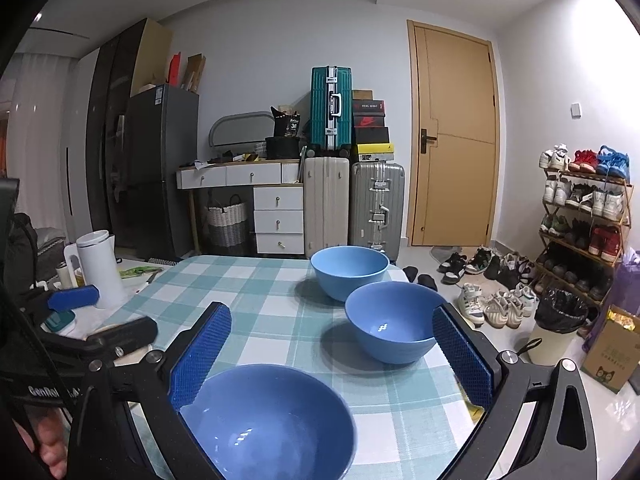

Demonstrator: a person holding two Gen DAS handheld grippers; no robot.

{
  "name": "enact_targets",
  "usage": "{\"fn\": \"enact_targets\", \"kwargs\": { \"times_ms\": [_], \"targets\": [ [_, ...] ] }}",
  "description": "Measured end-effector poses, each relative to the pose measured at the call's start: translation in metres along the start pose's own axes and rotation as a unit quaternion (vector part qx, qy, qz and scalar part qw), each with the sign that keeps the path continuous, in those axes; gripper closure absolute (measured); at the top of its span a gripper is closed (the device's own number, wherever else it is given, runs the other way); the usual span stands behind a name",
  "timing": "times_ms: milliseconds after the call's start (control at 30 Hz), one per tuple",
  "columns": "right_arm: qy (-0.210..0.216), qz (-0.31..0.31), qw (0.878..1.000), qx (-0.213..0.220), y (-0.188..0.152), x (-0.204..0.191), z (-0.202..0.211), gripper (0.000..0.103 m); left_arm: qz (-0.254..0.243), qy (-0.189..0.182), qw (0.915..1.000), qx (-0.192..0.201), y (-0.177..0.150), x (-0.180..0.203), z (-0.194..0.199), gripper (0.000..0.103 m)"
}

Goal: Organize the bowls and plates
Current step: 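Lower the blue bowl onto the table and open both grippers, then move both grippers toward the nearer remaining blue bowl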

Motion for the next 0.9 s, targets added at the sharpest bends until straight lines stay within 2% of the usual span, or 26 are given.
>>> {"fn": "enact_targets", "kwargs": {
  "times_ms": [133,233,300,367,433,567,667,700,733,900],
  "targets": [
    [-0.02,-0.044,0.999,-0.011,0.004,0.02,-0.007,0.001,-0.007,-0.011,0.9999,-0.004,0.014,-0.001,-0.006,0.0],
    [-0.04,-0.076,0.996,-0.023,0.008,0.041,-0.016,0.001,-0.022,-0.022,0.9988,-0.038,0.034,0.003,-0.026,0.0],
    [-0.054,-0.092,0.993,-0.048,0.01,0.053,-0.028,0.001,-0.052,-0.023,0.9968,-0.056,0.047,0.009,-0.042,0.0],
    [-0.058,-0.11,0.99,-0.072,0.015,0.066,-0.041,0.001,-0.075,-0.014,0.9931,-0.089,0.06,0.015,-0.066,0.0],
    [-0.055,-0.122,0.989,-0.071,0.023,0.08,-0.053,0.001,-0.072,-0.019,0.9888,-0.129,0.072,0.016,-0.099,0.0],
    [-0.056,-0.112,0.988,-0.088,0.04,0.108,-0.093,0.001,-0.043,-0.032,0.9827,-0.177,0.087,0.013,-0.158,0.0],
    [-0.04,-0.095,0.986,-0.13,0.042,0.122,-0.133,0.001,-0.037,-0.019,0.9769,-0.209,0.095,0.013,-0.205,0.001],
    [-0.033,-0.083,0.986,-0.143,0.042,0.125,-0.148,0.001,-0.033,-0.026,0.9757,-0.215,0.096,0.013,-0.215,0.001],
    [-0.028,-0.071,0.985,-0.153,0.04,0.128,-0.161,0.001,-0.025,-0.04,0.9717,-0.231,0.097,0.015,-0.232,0.001],
    [-0.023,-0.021,0.979,-0.201,0.024,0.139,-0.226,0.001,-0.011,-0.057,0.954,-0.294,0.088,0.026,-0.289,0.001]
  ]
}}
Point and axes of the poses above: each gripper's, at about its wrist camera, not at the fingertips, and z roughly against the way its jaws point, x to its right, y to its top, the point moved 2 cm from there along -z, roughly the way its jaws point, and after that the axes turned 15 degrees about -y, right-handed, at the moved point
